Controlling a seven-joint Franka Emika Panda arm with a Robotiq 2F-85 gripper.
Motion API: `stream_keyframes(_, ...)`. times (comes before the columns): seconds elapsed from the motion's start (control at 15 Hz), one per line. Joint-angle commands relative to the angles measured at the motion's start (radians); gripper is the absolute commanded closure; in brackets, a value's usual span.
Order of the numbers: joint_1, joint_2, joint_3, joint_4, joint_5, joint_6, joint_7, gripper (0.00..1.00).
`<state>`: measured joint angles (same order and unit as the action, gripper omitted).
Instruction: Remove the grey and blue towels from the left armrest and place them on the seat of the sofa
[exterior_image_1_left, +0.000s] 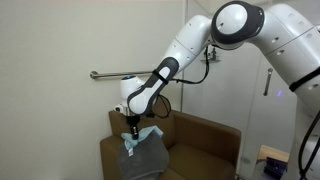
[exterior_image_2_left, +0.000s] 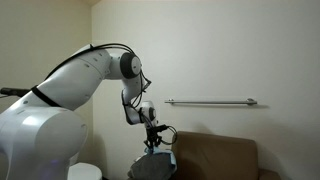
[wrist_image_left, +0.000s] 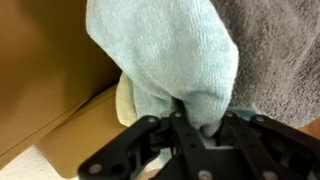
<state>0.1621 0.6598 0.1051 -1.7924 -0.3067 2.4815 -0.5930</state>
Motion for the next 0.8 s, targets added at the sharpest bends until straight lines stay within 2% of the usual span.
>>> stream_keyframes(0.0, 0.000, -0.052, -0.008, -0.041, -0.022, 0.002, 0.087, 0.96)
stream_keyframes(0.47, -0.006, -0.188, -0.044, -0.153, -0.034, 0.032, 0.234, 0.95)
stream_keyframes(0.73, -0.013, -0.253, -0.064, -0.200, -0.044, 0.027, 0.262, 0.95)
